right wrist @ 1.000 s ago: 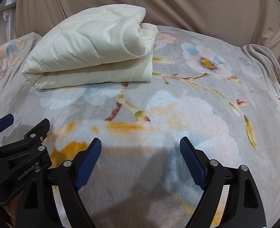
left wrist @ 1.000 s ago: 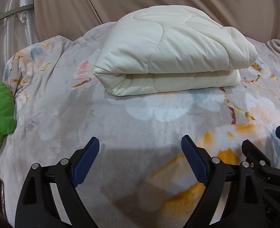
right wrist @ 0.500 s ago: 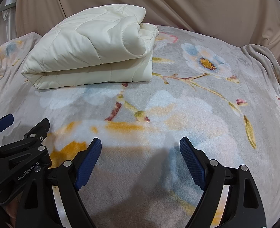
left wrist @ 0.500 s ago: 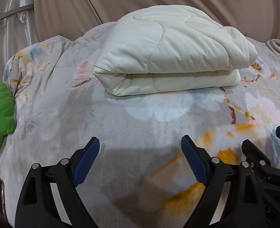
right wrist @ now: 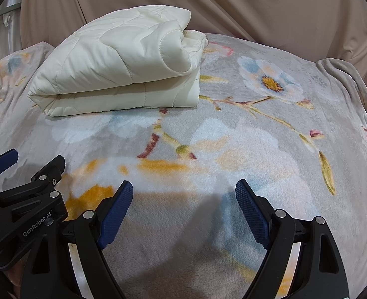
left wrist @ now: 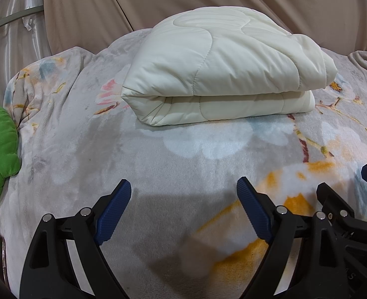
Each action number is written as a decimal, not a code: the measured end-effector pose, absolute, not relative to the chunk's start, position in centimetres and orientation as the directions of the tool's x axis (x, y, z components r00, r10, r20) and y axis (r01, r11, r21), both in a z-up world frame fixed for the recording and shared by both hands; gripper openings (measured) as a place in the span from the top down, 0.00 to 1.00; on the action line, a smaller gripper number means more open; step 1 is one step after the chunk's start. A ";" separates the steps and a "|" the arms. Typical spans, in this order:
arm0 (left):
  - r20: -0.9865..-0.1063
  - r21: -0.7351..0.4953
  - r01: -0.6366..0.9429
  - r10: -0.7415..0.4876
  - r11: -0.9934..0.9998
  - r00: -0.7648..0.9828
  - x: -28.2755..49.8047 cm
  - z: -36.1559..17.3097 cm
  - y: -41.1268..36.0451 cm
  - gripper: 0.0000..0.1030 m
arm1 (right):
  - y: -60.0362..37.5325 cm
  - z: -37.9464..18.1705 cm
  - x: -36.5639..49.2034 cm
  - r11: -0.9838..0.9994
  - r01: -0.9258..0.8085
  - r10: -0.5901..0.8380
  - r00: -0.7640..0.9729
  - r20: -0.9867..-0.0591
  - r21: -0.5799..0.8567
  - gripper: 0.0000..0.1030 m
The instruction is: Fold large clothes
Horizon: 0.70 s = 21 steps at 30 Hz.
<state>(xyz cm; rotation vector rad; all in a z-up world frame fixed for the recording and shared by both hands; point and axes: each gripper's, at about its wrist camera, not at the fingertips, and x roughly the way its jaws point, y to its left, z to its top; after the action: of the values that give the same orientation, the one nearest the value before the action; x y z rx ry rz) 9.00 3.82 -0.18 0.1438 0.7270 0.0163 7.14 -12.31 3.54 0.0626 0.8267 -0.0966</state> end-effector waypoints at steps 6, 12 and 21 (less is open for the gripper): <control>-0.660 0.135 0.038 0.061 0.990 0.749 9.0 -0.2 3.8 0.18 | -12.3 3.6 7.0 0.994 0.111 -0.059 0.680 -0.731 0.023 0.20; -0.659 0.135 0.030 0.067 0.990 0.749 9.2 -0.1 3.9 0.17 | -12.3 3.9 6.7 0.993 0.114 -0.073 0.692 -0.718 0.009 0.21; -0.658 0.135 0.040 0.059 0.990 0.750 9.3 -0.1 4.1 0.17 | -12.1 3.9 6.5 0.992 0.125 -0.078 0.692 -0.718 0.013 0.21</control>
<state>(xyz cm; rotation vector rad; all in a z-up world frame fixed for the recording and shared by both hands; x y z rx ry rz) 9.27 4.06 -0.12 0.1436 0.7226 0.0103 6.51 -12.14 3.94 0.0619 0.7992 -0.1132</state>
